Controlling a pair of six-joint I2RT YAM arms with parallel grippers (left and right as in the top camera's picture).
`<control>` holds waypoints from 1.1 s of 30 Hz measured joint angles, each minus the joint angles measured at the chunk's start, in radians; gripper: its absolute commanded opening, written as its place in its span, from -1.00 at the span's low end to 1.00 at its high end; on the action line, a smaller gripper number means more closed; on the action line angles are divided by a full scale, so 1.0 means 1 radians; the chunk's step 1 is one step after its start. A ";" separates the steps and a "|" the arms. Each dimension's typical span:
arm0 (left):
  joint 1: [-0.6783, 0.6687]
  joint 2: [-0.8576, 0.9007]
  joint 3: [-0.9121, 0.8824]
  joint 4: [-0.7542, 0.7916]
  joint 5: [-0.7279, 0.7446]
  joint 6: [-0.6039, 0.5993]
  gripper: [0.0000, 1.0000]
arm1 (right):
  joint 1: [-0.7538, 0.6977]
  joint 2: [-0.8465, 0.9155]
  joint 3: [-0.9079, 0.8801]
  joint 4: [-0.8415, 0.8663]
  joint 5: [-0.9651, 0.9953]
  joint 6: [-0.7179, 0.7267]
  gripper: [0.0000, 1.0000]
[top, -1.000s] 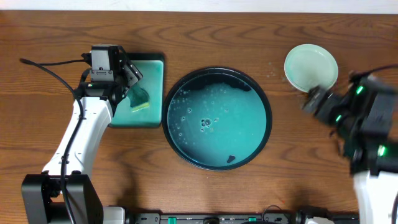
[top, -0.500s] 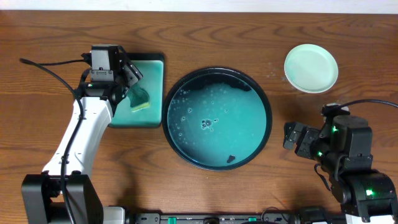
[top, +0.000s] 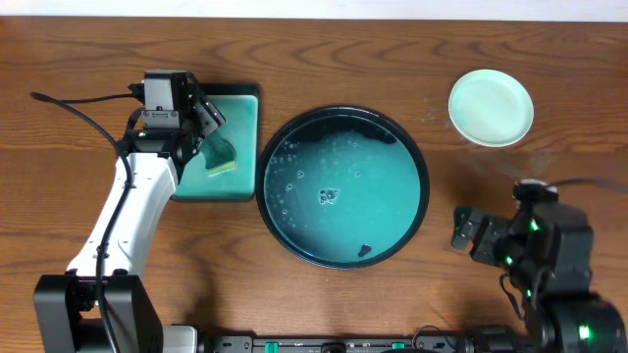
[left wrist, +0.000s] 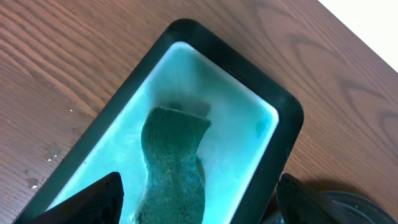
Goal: Clean dirty plates on tray and stack at the side
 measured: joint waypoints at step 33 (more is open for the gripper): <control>0.000 0.000 0.000 0.000 0.000 0.000 0.59 | -0.077 -0.603 -0.802 0.942 -0.106 -0.216 0.99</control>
